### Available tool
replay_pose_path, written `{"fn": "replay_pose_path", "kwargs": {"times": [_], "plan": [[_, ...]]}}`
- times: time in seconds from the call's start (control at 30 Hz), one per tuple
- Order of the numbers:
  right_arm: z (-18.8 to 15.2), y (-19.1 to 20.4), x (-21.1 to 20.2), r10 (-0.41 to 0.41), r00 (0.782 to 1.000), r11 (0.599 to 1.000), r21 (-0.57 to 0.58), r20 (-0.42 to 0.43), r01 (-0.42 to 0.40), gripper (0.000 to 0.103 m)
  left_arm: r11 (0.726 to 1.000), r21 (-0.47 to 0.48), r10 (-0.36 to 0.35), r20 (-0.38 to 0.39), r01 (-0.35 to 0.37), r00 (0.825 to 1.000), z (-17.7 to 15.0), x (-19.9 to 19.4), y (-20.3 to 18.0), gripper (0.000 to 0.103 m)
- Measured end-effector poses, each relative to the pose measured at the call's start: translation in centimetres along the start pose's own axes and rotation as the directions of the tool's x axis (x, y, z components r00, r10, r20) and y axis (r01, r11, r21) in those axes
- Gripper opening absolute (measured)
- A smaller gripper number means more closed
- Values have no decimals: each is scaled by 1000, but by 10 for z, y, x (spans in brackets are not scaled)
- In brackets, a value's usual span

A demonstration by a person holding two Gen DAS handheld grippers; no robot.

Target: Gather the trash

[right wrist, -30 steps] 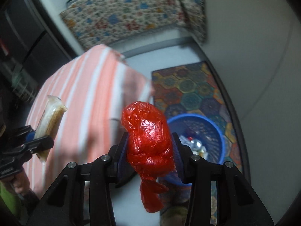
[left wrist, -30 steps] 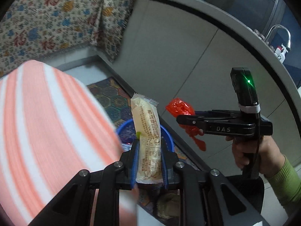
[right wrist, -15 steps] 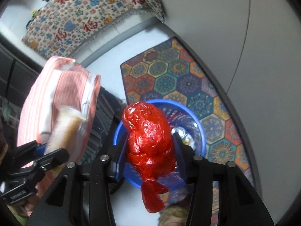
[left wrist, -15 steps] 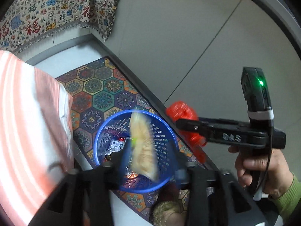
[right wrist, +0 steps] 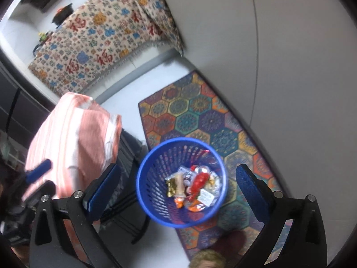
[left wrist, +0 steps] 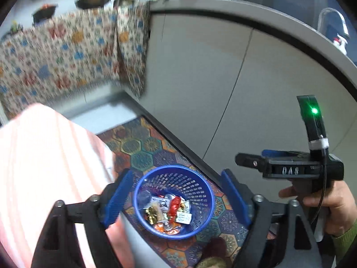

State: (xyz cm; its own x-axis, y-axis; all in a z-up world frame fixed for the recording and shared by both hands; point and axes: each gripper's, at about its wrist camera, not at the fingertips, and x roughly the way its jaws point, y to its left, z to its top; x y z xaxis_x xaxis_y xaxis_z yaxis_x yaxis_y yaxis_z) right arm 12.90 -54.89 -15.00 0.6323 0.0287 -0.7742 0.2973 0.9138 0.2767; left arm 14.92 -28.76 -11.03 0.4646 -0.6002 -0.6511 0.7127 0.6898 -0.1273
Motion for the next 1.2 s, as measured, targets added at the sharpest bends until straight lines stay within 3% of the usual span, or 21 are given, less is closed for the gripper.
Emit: {"fn": "replay_pose_path", "kwargs": {"times": [0.1,0.23,0.37,0.4,0.47,0.6,0.8,1.2], "plan": [[-30,23,-39,-67,996,994,-88,60,72,103,998,32,63,-26,-62,998,-13,-28,-9,87],[-72,40,-84,-77,988,990,-108,130,91,103,984,57,170,5,-170,985,-29,-57,-19,87],[-96,43,-108,-60,989,993,-90,136,72,103,929,103,358,-2,-356,934,-42,-70,-34,87],[-99,44,-112,-70,987,993,-87,143,83,103,932,95,354,-34,-350,934,-44,-66,-32,87],[-104,45,-118,-72,987,993,-81,141,84,103,960,43,281,-109,-278,953,-46,-62,-24,87],[-107,48,-121,-54,996,997,-58,73,58,103,979,-35,196,-144,-203,970,-49,-66,-10,87],[-116,69,-129,-79,994,990,-115,73,87,103,980,-28,193,-147,-199,970,-53,-76,-9,87],[-121,72,-128,-103,994,990,-90,38,106,103,979,-19,200,-139,-205,970,-56,-79,-14,87]]}}
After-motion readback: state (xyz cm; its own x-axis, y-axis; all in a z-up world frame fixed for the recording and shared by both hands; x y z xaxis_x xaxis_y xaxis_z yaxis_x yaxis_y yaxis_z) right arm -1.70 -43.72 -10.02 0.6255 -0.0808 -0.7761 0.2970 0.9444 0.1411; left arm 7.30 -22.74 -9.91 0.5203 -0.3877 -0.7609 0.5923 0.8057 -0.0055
